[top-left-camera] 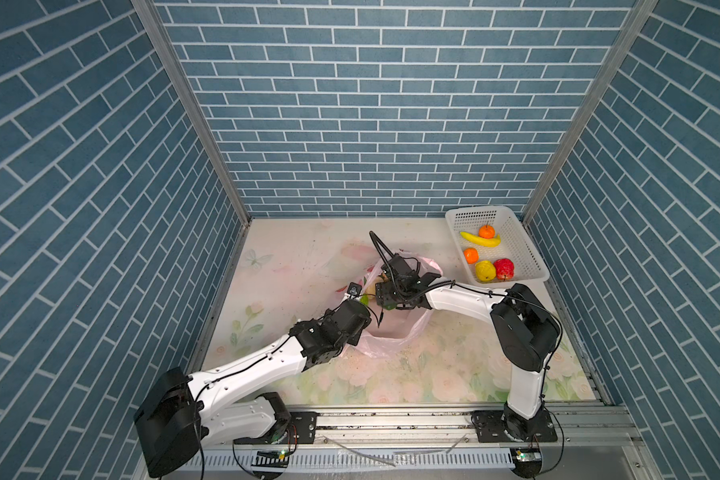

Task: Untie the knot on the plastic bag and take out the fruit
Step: 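Lower the right gripper into the bag and close on the dark green fruit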

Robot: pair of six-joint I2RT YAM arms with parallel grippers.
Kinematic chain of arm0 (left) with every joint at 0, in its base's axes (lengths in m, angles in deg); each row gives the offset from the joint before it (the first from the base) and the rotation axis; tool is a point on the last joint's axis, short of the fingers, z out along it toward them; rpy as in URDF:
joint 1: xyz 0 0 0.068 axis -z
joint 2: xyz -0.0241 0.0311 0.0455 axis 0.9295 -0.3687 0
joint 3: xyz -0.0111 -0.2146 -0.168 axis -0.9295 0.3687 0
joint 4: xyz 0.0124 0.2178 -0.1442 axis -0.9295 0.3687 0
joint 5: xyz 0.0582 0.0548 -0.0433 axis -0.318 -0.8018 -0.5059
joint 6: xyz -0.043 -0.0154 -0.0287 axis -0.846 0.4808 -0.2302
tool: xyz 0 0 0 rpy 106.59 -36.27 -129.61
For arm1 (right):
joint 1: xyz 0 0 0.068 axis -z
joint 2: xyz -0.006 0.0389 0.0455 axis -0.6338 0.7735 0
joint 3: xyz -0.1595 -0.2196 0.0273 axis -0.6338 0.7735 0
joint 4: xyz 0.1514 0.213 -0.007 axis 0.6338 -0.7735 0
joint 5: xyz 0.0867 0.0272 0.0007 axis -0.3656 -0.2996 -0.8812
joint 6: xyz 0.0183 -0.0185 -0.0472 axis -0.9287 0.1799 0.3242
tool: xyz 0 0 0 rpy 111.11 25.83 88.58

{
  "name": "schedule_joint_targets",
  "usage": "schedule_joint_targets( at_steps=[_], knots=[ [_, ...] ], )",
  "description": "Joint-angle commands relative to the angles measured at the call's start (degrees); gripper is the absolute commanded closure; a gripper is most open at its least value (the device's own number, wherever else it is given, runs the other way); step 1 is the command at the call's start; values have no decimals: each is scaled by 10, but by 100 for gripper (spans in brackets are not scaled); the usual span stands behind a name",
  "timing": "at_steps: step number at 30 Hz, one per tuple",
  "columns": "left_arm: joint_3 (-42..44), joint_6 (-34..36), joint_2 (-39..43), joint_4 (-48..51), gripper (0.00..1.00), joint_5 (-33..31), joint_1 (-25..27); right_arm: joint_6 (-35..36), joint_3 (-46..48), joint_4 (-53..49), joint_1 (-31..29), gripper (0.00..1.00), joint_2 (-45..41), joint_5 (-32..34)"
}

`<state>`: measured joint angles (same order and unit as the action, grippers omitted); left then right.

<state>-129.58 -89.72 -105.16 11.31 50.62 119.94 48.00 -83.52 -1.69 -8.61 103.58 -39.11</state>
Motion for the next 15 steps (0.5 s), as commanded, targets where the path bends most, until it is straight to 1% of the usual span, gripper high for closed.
schedule_joint_targets(
  at_steps=[1,3,5,8,10,12,15],
  knots=[
    [-3,4,-4,2,100,3,1,-47,-6,-16,2,18,15,19],
    [-2,4,-4,2,100,4,1,-49,-9,-14,2,18,24,22],
    [-3,5,-5,2,100,4,1,-50,-5,-4,2,22,26,27],
    [-5,4,-5,3,100,3,1,-54,1,8,2,30,25,27],
    [-5,5,-5,4,100,3,1,-53,2,8,2,33,26,24],
    [-5,4,-5,5,100,2,0,-53,8,12,2,39,21,20],
    [-5,4,-4,5,100,1,1,-48,21,18,2,41,-2,12]
  ],
)
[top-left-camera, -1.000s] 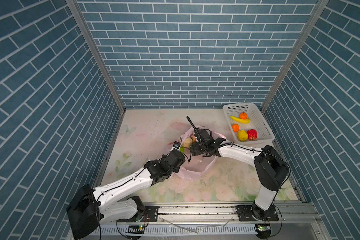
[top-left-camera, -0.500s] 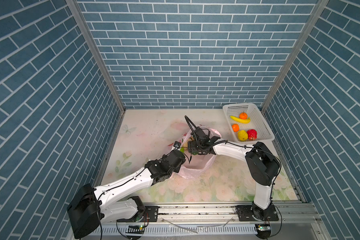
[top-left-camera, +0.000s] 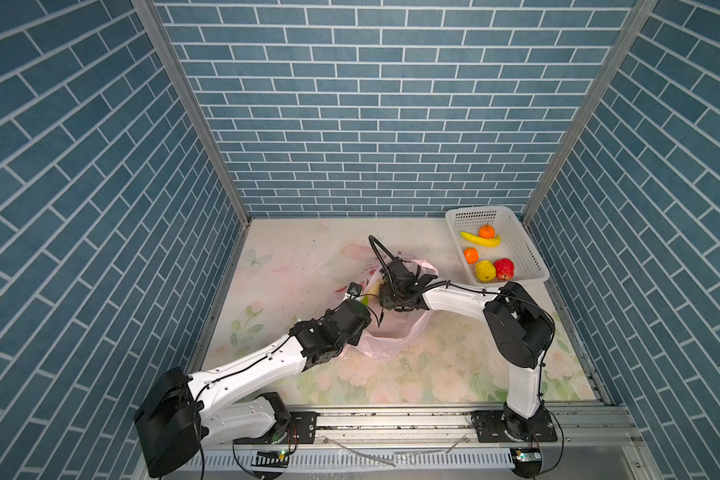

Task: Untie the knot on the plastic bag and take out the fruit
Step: 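Lower the right gripper into the bag and close on the dark green fruit, then lift the dark green fruit out and carry it to the basket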

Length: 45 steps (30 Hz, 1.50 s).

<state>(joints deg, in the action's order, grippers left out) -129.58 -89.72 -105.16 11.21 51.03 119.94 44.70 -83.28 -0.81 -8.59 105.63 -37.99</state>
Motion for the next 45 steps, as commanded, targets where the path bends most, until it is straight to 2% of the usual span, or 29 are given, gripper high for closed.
schedule_joint_targets(
  at_steps=[1,5,11,18,29,36,45],
  knots=[
    [-6,5,-4,7,100,-4,1,-12,22,9,1,41,-31,-2],
    [-8,5,-5,6,100,-7,0,17,33,-12,-10,41,-81,-16],
    [-12,10,-6,5,100,-13,1,75,29,-104,-33,40,-138,-25],
    [-12,12,-4,8,100,-16,1,111,18,-166,-43,39,-217,-67],
    [-12,13,-5,8,100,-16,1,167,-161,-266,-35,37,-273,-66],
    [-12,15,-6,7,100,-15,1,180,-249,-260,35,37,-287,-69],
    [-15,19,-9,1,100,-12,1,179,-203,-204,212,36,-315,-81]
  ],
)
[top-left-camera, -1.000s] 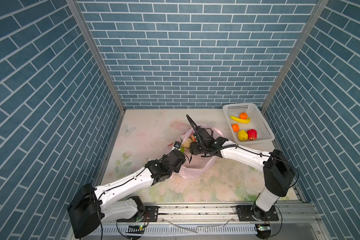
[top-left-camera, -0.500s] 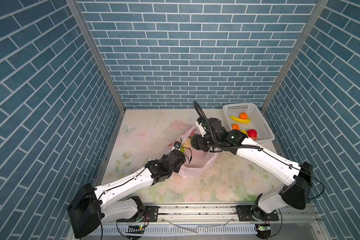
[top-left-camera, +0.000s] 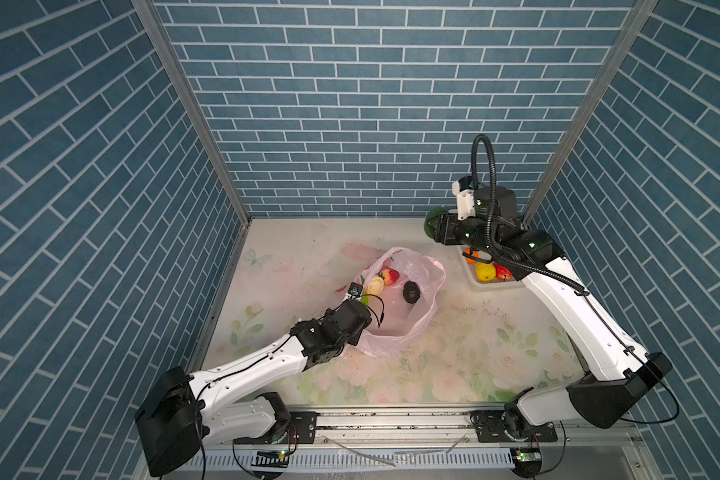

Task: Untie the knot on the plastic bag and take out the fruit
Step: 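Lift the dark green fruit out and carry it to the basket, then open the right gripper to drop the green fruit into the basket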

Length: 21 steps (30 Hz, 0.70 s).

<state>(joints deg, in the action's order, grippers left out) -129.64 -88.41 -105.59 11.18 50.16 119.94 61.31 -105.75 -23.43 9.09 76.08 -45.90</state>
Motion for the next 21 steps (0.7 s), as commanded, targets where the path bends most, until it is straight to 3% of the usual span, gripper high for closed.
schedule_joint_targets(
  at_steps=[1,10,14,21],
  knots=[
    [-15,7,-5,1,100,-3,1,13,31,28,52,36,-21,-1],
    [-9,5,-2,-4,100,-3,2,11,148,116,214,35,32,-12],
    [-6,3,-1,-7,100,-3,2,10,182,167,254,35,92,-10],
    [-6,10,4,-8,100,-8,2,14,147,189,281,36,213,-12]
  ],
)
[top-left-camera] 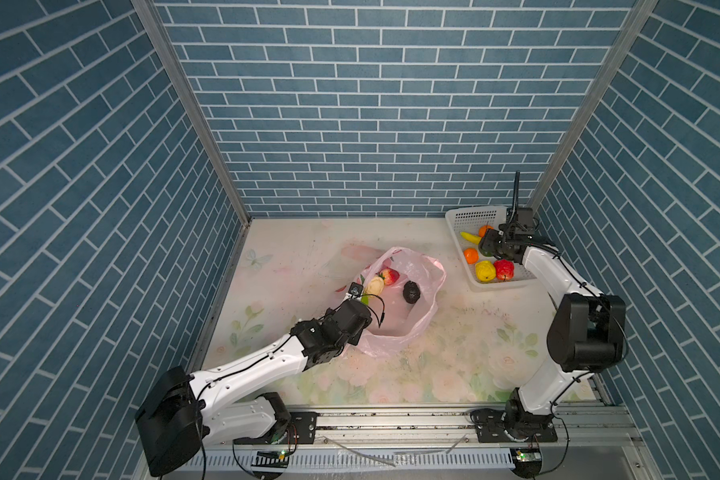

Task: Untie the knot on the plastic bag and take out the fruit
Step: 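Open the right gripper to drop the green fruit into the basket, then move the empty right gripper back into the bag opening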

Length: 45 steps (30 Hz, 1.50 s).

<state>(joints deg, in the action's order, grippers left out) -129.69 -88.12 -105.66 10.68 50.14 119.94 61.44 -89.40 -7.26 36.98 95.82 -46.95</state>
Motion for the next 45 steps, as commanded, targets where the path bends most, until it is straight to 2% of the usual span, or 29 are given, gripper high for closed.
schedule_joint_targets(
  at_steps=[1,9,17,27,30,36,45],
  knots=[
    [-5,7,5,-2,100,-8,2,13,-23,28,3,35,26,5],
    [-4,7,11,3,100,-11,2,12,-69,-17,7,15,71,38],
    [-5,6,10,4,100,-11,2,16,-55,-30,7,8,28,57],
    [-8,7,3,-2,100,-11,2,16,-50,-89,-14,7,-74,-34],
    [-9,7,3,-2,100,-10,2,26,-73,-132,-51,7,-110,-70],
    [-9,6,2,-2,100,-10,2,39,-151,-215,-168,8,-154,-84],
    [-10,6,-1,-5,100,-8,2,36,-239,-265,-345,9,-146,-74]
  ],
)
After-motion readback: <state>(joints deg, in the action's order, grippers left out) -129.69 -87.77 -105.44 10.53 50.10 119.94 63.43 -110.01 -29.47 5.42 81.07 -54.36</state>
